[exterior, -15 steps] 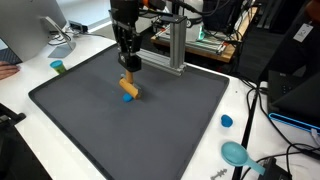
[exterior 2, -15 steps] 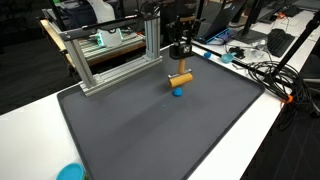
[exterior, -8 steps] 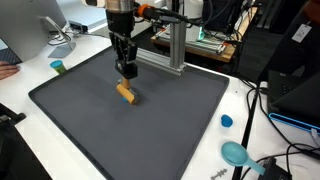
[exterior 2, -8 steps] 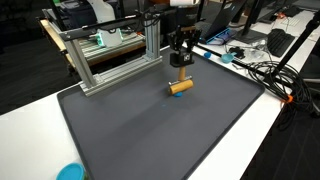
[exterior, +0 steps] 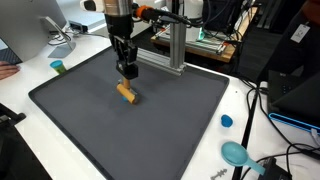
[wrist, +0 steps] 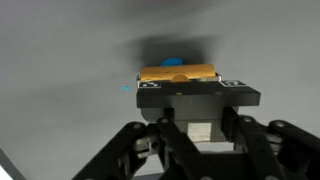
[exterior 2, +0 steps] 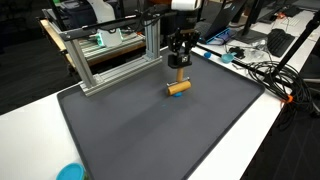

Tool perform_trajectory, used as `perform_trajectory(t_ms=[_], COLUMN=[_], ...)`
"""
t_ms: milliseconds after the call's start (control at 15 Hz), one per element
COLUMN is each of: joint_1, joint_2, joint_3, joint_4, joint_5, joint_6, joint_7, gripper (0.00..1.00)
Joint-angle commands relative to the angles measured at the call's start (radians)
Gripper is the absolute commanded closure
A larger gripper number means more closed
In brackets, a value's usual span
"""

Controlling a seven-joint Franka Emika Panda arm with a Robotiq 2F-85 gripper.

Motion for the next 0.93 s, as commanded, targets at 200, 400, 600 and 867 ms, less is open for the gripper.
perform_trajectory(t_ms=[200,400,600,867], joint_1=[0.013,0.021,0.02,0.013], joint_2=[0.052,0.067,0.083,0.097], joint_3=[-0.017,-0.026,-0.021,-0.018], joint_4=[0.009,0.018,0.015,0.013], joint_5=[0.026,0.007,0.024,0.058], joint_6=[-0.042,-0.066,-0.052,-0.011], joint_7=[0.002,0.031,0.03,0.047], gripper=[0.78,0.78,0.78,0.78])
